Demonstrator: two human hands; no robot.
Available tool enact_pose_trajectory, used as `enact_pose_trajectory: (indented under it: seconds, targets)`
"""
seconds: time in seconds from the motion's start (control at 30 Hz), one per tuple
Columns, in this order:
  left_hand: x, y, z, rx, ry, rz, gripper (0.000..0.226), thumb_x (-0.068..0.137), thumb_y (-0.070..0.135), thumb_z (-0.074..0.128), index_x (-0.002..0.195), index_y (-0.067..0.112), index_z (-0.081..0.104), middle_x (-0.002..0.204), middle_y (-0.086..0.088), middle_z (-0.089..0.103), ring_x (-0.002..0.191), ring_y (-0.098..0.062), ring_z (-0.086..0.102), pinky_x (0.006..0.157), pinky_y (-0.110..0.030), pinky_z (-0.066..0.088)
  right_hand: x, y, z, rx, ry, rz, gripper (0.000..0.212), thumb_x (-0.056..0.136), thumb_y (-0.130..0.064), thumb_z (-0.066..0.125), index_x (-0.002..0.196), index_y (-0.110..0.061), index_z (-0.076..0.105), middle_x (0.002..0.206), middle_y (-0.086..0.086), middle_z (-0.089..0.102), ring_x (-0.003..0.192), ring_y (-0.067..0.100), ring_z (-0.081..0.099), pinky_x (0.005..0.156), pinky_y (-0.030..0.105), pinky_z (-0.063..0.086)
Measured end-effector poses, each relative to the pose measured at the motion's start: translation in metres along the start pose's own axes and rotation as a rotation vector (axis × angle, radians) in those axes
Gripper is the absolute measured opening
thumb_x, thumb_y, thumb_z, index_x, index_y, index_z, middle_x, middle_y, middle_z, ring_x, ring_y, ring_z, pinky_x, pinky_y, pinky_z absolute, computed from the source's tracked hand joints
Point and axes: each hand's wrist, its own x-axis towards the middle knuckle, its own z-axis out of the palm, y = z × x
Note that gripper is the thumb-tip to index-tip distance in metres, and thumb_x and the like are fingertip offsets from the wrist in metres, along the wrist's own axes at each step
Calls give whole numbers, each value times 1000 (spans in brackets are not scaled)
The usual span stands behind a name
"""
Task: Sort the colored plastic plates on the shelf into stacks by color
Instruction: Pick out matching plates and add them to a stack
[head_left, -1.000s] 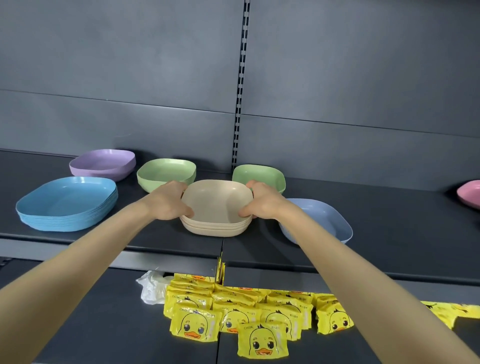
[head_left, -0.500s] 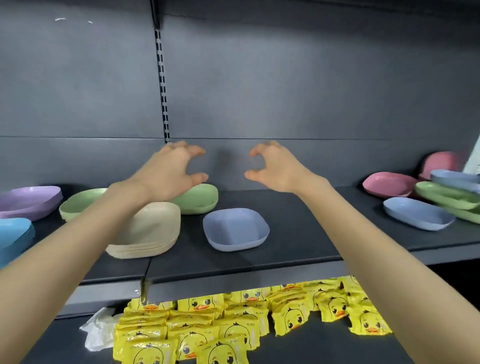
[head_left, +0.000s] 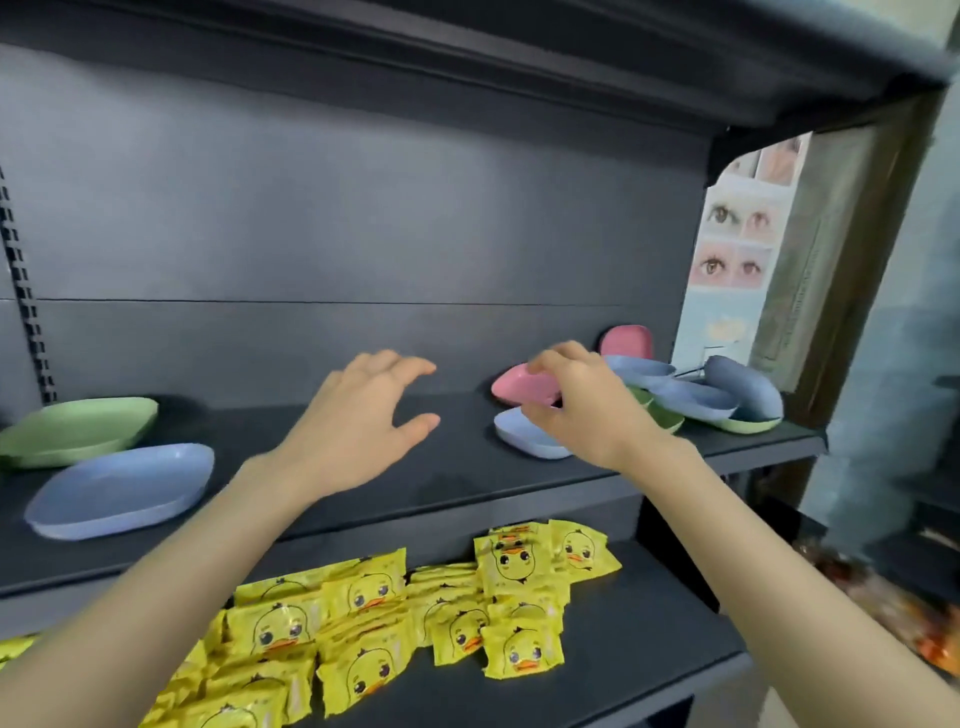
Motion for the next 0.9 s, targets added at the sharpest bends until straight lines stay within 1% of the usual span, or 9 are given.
enact_pose_trajectory:
  seconds: [0.13,0.23,0.4,0.57,0.63,0.7,0.8,0.9]
  targets:
    - [26,47,37,-23,-52,7,53,90,40,55,138,24,40,132,1,49,125,-18,40,104,-38,34,-12,65,-10,-40,-62,40,40,88,-24,59,124,-9,51,127,10,47,117,32,43,93,38,41]
    - [53,71,59,-20,-63,38,53,90,39,56,138,24,40,130,2,50,122,-18,42,102,-38,36,-9,108,-17,-25,-26,54,39,88,-23,59,124,-8,52,130,9,48,118,31,44,91,38,41]
    - [108,96,100,-35,-80,74,51,90,39,55,137,25,41,124,3,53,117,-18,46,99,-38,38,9,174,-15,-8,-8,99,44,89,-24,59,130,-13,49,133,8,46,121,28,43,95,42,42]
    - [168,108,154,-39,-88,92,48,88,40,56,132,25,45,119,2,55,114,-20,49,96,-39,40,47,234,-2,-11,-12,94,43,90,-24,59,130,-12,49,132,7,47,120,28,43,93,38,42]
    - [194,106,175,-52,-101,72,49,88,41,56,133,26,45,118,3,54,114,-20,49,95,-40,41,69,256,6,-6,-30,86,43,90,-25,59,129,-12,49,132,6,47,121,27,43,91,34,40]
    - [218,101,194,-70,-141,26,53,88,44,56,135,26,42,120,4,53,116,-19,48,97,-39,40,93,278,14,-17,-67,77,43,90,-25,58,130,-13,49,130,5,47,120,26,42,86,29,37]
    - [250,89,223,-50,-200,-20,59,85,50,57,136,26,40,124,4,51,118,-18,46,98,-37,39,128,307,27,-13,-87,75,45,90,-27,57,131,-13,47,128,6,47,119,26,43,87,30,36]
    - [271,80,243,-57,-260,-117,65,80,57,59,134,27,41,124,4,51,117,-19,47,96,-37,41,159,330,40,18,-126,86,48,89,-29,59,132,-11,46,126,9,47,116,29,44,88,32,37]
